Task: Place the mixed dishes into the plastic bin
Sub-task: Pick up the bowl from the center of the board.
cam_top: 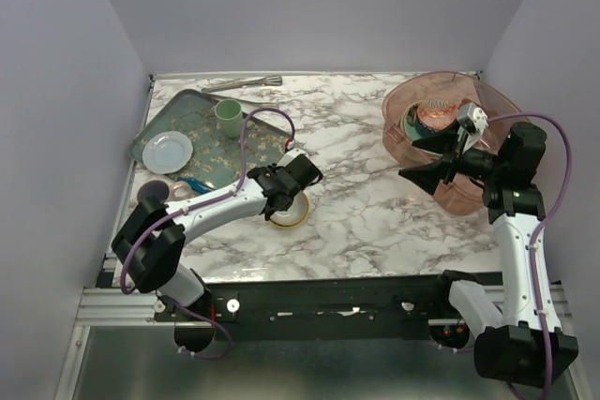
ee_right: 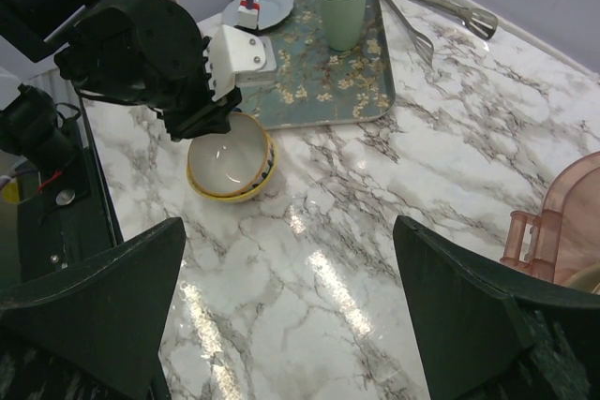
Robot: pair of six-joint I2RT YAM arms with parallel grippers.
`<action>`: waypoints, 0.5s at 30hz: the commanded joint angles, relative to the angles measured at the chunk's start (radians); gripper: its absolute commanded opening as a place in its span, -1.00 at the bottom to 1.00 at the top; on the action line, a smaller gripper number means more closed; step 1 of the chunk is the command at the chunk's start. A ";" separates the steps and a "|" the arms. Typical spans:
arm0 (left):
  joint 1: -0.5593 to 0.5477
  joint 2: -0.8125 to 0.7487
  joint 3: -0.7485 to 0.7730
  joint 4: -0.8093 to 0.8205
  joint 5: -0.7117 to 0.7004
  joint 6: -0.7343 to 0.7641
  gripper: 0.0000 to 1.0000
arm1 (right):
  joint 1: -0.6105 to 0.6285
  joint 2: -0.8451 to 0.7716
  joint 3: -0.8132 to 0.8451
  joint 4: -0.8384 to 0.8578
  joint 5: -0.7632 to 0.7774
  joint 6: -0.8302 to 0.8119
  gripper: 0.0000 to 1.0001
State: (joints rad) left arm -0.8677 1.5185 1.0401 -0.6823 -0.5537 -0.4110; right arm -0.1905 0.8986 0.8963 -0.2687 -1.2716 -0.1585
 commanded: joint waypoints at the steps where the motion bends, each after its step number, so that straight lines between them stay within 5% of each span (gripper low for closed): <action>1: 0.001 0.020 0.008 0.015 -0.018 -0.003 -0.40 | 0.006 0.005 -0.002 -0.020 -0.014 -0.013 0.99; 15: 0.001 -0.035 0.008 0.013 -0.023 -0.003 -0.95 | 0.005 0.010 0.000 -0.024 -0.014 -0.015 0.99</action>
State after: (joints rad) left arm -0.8650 1.5177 1.0401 -0.6807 -0.5720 -0.4084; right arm -0.1905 0.9054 0.8963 -0.2817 -1.2720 -0.1589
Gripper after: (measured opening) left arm 0.086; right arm 0.995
